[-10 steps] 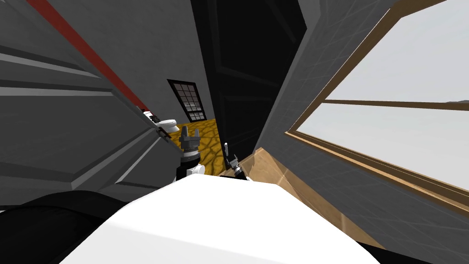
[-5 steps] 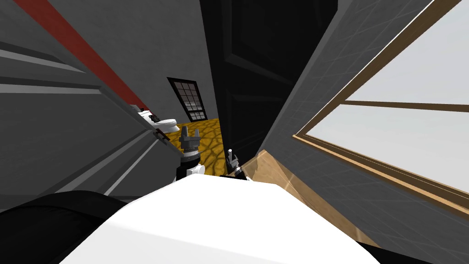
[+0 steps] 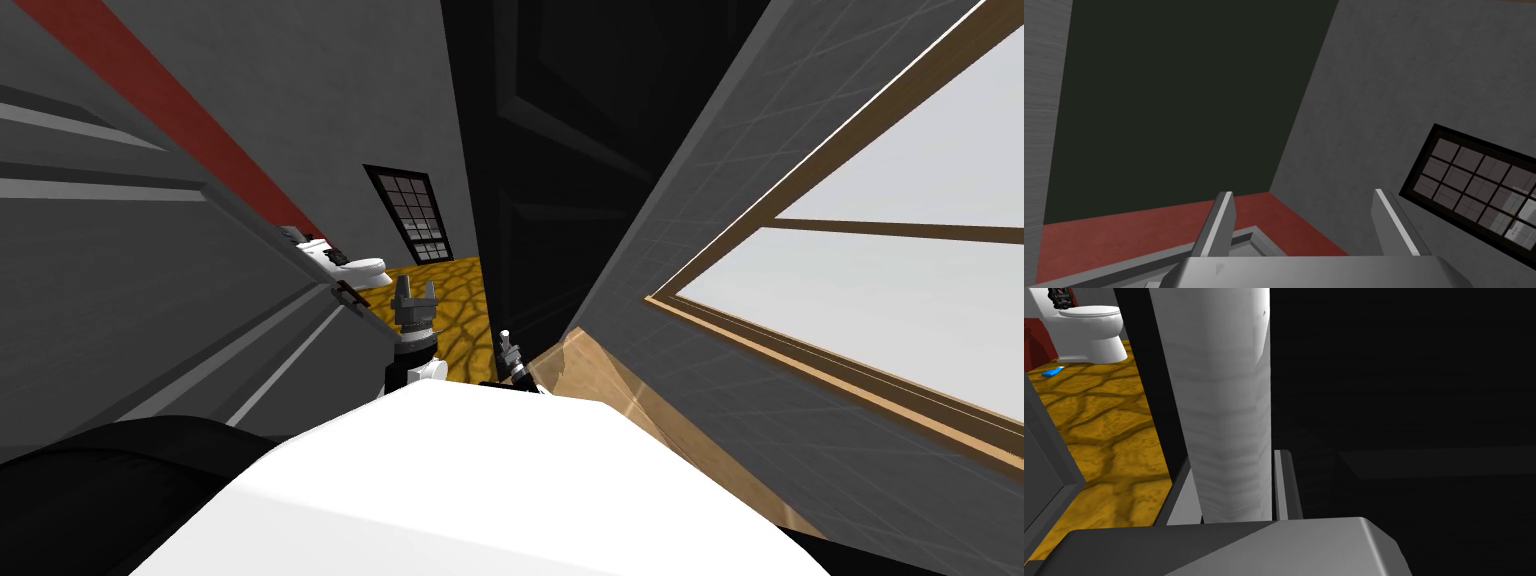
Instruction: Push the door open
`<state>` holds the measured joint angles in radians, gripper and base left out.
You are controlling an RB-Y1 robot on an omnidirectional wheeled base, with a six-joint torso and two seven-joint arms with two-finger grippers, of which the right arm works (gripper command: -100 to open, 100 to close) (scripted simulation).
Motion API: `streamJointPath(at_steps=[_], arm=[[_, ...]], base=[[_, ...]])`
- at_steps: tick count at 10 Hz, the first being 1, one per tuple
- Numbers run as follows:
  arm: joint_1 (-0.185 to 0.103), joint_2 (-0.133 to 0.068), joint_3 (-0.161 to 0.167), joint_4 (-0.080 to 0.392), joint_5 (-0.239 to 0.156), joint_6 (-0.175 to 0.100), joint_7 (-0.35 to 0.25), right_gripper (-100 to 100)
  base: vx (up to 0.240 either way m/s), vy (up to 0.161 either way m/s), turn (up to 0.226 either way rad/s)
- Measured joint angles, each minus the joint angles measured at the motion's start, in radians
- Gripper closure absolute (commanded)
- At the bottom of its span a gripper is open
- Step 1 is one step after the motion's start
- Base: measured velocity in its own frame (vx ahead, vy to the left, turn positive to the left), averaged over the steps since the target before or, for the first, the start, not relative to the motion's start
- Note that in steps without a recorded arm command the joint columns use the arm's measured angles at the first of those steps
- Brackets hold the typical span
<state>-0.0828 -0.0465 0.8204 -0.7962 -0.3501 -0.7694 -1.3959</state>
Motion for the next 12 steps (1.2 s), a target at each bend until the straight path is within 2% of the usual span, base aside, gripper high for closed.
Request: streamJointPath(at_steps=[3,7,9,10,11,12], arm=[[0.0,0.0,0.0,0.0,0.0,0.001,0.0,100],[0.007,-0.008,-0.029,0.015,-0.012,0.001,0.012,100],[0.013,-0.014,-0.051,-0.008,-0.02,0.012,0.026,100],[-0.004,-0.001,-0.061,0.033,-0.023,-0.008,0.024,100],[-0.007,0.002,-0.07,0.045,-0.025,-0.022,0.024,100],[0.003,-0.004,-0.075,0.018,-0.027,-0.012,0.032,100]], base=[[0.026,0.031,-0.008],[0.141,0.152,-0.039],[0.15,0.161,-0.041],[0.138,0.125,-0.029],[0.058,0.078,-0.013],[0.075,0.082,-0.044]])
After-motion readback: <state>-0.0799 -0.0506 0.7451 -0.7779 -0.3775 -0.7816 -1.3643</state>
